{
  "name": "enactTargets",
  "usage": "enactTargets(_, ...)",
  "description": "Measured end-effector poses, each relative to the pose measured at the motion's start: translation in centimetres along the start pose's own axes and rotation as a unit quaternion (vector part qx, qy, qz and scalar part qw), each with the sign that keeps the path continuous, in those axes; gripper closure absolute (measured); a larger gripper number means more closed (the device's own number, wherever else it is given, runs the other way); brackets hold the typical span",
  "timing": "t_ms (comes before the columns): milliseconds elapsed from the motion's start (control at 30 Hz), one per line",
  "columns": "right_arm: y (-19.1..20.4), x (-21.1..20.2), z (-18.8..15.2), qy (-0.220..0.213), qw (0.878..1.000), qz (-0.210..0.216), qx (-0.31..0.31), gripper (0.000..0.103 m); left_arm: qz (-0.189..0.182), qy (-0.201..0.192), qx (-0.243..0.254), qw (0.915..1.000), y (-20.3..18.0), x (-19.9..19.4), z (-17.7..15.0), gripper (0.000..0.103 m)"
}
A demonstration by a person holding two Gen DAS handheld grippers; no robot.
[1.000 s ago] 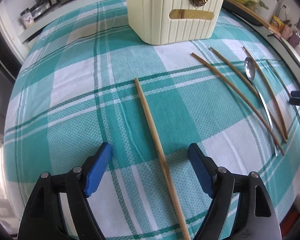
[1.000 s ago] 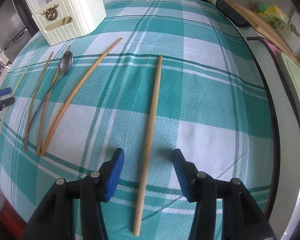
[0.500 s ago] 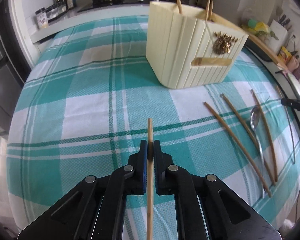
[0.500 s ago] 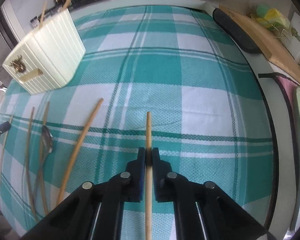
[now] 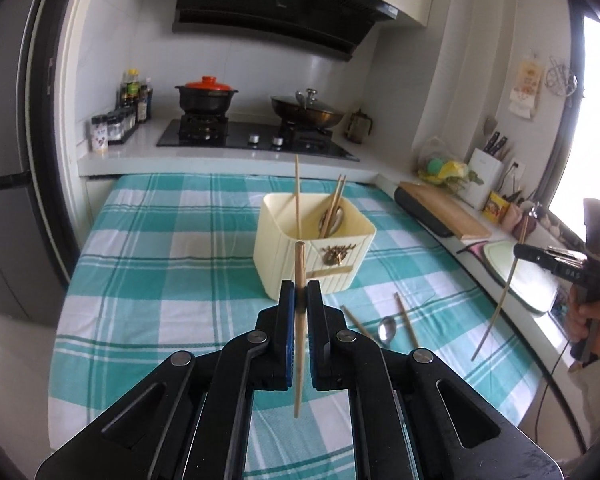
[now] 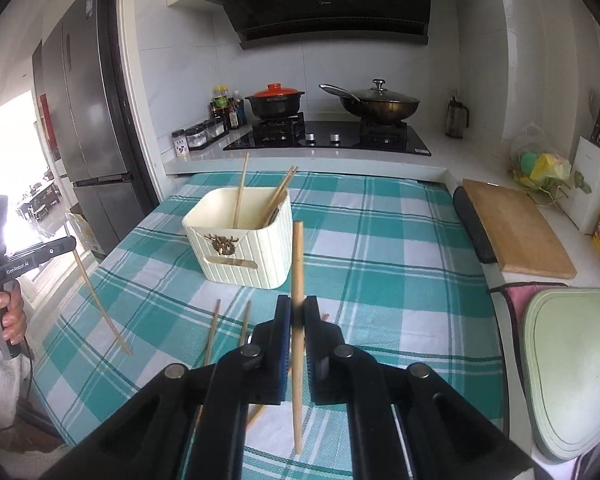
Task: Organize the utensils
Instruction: 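Carry the chopsticks over the holder while both grippers open to drop them inside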
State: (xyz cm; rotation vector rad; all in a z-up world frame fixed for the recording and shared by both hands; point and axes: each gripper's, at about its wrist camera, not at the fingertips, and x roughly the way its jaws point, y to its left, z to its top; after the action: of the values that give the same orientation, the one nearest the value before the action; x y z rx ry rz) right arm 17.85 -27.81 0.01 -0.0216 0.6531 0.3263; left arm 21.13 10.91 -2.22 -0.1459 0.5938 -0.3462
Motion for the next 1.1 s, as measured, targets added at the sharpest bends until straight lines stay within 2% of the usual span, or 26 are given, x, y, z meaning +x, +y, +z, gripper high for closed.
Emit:
enactTargets(300,1.1,0.4,4.5,-0.049,0.999,0.009,-0.002,0.096,-0.013,-0.04,-0.018,0.9989,0.4,-0.9,4.7,0.099)
enactTargets(533,3.2,1.4,11.0,-0.114,0.993,0.006,-0.03,0.096,-0.007,-0.131,-0.013,0.9913,-0.7,-1.1,12.1,0.099)
enactTargets(600,4.1,2.4,12.9,-0.133,0.99,0.004,-0.047,0.096,0.004,-0.156,-0.014,0.9877,-0.9,-0.1,13.9,0.099)
enactTargets(667,5.1,4.0,14.4,-0.147,0.987,0.003,-0.058,0.096,0.017,-0.164,-0.016,0.9862,-1.0,1.6,15.2,0.099)
enactTargets(800,5.8,8.3,16.0,-0.165,0.985,0.012,-0.047,0.096,0.027,-0.136,-0.024,0.9901,-0.7,6.7,16.0,0.099)
enactTargets(900,5.9,11.7,15.9,-0.172,0.984,0.019,-0.032,0.096,0.032,-0.092,-0.025,0.9949,-0.3,10.6,15.2,0.099)
enactTargets(967,5.6,14.7,15.5,-0.14,0.989,0.034,-0.017,0.096,0.028,-0.055,-0.029,0.9976,0.1,13.1,14.5,0.099)
enactTargets(1100,5.7,20.5,14.1,-0.043,0.997,0.069,-0.005,0.096,0.026,0.021,-0.031,0.9989,0.7,17.3,12.7,0.099)
